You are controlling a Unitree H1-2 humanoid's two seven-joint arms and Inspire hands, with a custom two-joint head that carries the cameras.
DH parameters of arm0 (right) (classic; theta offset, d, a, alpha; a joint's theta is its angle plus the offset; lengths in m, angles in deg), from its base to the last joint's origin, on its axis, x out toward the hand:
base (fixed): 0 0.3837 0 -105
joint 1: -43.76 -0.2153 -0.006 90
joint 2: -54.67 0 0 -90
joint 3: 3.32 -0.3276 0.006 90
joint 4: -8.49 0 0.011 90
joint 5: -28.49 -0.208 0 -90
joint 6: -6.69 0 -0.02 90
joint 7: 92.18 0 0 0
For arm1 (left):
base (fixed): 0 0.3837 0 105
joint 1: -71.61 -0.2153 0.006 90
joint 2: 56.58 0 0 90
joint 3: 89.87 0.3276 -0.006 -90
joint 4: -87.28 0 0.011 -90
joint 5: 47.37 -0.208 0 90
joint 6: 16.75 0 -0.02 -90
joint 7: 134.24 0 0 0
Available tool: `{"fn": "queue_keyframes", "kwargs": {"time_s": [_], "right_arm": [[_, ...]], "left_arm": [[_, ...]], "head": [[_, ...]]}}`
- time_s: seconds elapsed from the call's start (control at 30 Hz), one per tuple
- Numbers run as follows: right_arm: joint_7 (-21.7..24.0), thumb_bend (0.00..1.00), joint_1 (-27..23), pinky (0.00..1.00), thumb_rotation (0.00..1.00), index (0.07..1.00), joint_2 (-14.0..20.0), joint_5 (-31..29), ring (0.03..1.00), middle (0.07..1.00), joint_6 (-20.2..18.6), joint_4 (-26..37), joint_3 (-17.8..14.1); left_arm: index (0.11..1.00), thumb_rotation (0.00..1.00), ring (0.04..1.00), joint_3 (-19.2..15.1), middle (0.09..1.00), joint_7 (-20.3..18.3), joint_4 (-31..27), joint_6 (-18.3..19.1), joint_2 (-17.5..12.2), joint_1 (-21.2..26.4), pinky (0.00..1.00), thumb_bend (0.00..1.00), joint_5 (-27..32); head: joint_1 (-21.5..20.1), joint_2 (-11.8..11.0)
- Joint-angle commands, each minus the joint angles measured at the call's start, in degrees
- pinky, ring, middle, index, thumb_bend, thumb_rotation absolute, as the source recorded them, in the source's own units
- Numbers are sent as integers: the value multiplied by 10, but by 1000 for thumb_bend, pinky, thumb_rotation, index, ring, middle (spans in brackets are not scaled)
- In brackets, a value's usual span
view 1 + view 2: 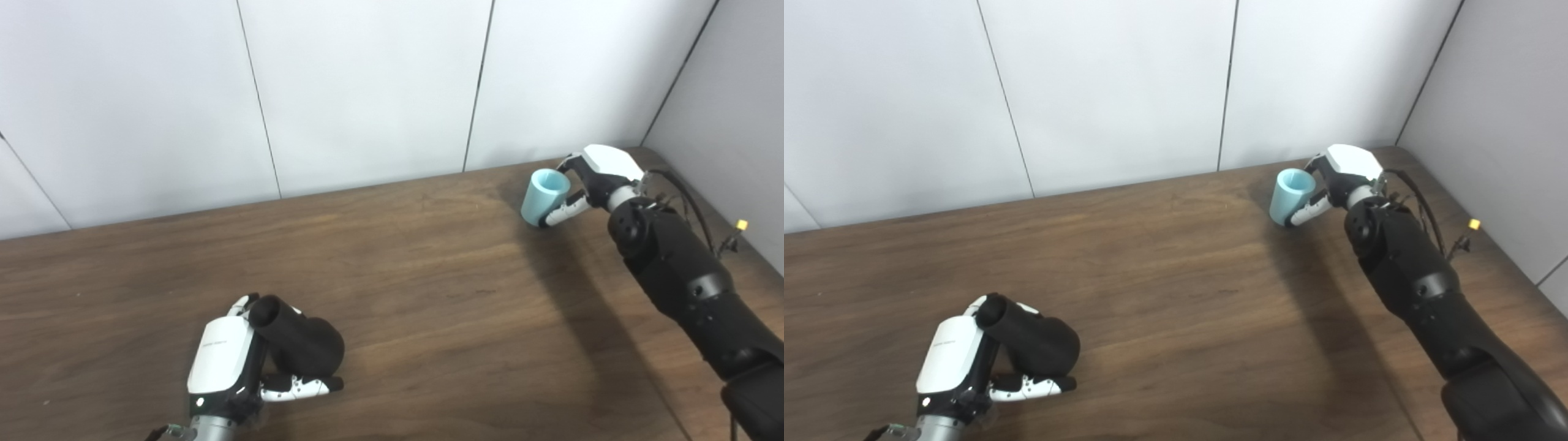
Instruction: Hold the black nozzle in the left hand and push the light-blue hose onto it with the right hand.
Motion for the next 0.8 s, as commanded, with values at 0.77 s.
{"fn": "queue_keyframes", "kwargs": {"time_s": [0.77], "right_arm": [[-26,925,-21,829,280,613,29,-33,934,859,30,20,-22]], "left_arm": [[489,0,611,4,481,9,12,-11,-7,-22,896,524,-4]], "head": [[5,7]]}}
